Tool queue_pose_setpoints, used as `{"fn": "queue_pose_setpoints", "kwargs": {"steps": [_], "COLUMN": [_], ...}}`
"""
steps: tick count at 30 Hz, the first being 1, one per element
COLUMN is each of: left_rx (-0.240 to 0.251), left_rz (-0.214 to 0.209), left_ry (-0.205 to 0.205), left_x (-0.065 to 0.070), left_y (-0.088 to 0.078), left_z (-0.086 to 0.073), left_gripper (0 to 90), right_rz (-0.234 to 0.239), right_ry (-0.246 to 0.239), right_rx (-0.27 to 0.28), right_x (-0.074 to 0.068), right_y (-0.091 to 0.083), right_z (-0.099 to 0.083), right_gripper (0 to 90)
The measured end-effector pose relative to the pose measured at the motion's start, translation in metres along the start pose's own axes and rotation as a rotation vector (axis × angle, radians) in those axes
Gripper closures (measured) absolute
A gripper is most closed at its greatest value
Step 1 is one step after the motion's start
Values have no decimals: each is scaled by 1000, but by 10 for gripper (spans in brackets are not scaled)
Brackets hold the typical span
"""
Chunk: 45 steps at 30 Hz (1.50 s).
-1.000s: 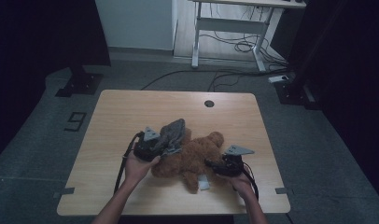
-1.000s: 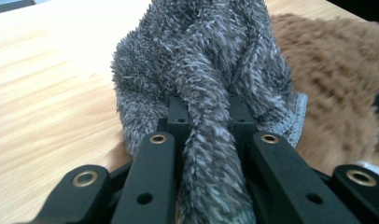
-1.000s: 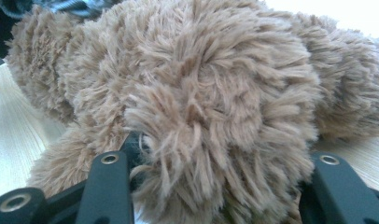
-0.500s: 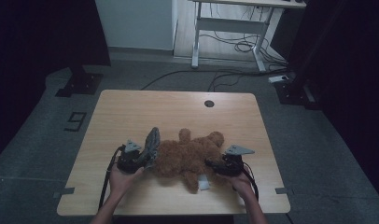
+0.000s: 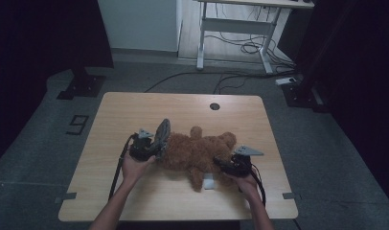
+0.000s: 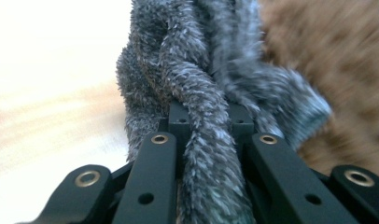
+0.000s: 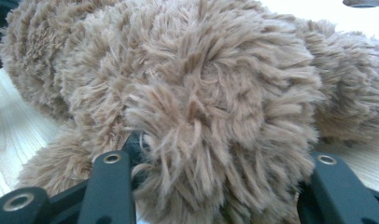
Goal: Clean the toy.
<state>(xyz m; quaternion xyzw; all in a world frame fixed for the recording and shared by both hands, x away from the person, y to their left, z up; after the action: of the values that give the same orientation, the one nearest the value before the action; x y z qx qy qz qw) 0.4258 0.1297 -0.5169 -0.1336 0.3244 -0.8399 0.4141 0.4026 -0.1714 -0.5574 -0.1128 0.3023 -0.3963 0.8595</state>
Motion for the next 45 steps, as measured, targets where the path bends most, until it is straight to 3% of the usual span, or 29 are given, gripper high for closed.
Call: {"fn": "queue_pose_setpoints", "kwargs": {"steps": [4,7,10,15,18,21,23,28,31,37,43,45], "left_rx": [85,115,127,114,97,60,20,31,4,-4,19,28], "left_rz": [-13,-47,-90,-162,-203,-229,-202,-176,-89,-24,38,36], "left_ry": [18,79,125,194,203,220,256,259,304,297,254,209], "left_x": [7,31,55,103,129,153,162,155,140,111,69,54], "left_y": [-23,-28,-21,13,36,57,72,73,65,49,14,4], "left_z": [24,45,64,100,116,121,116,108,104,84,64,53], "left_gripper": [774,773,773,771,770,769,769,770,770,770,769,769], "right_rz": [0,0,-2,-3,-6,-9,-9,-11,-12,-10,-3,0], "right_ry": [-9,-7,-11,-11,-13,-18,-20,-24,-23,-21,-8,-6], "right_rx": [3,2,2,4,5,7,12,8,9,10,12,10], "right_x": [-1,-2,-2,-2,-3,-4,-4,-4,-4,-4,-3,-3], "right_y": [0,0,0,0,-1,-1,-1,-1,-1,-1,-1,-1], "right_z": [0,0,-1,-1,-1,-2,-3,-4,-4,-4,-4,-4], "right_gripper": [482,482,482,482,482,482,482,482,481,479,478,477]}}
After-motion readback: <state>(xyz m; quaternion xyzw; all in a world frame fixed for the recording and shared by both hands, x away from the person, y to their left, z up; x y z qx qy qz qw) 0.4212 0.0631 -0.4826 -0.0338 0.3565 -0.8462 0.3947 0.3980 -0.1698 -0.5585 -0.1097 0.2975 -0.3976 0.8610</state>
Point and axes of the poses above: each handheld gripper's, and its own axes: y roughly forward along the jaws, z roughly out of its top, x roughly to its right, the point moved 6 cm from there along y, roughly forward along the jaws, and after that the axes turned 13 degrees about y, right-handed, at the moved point
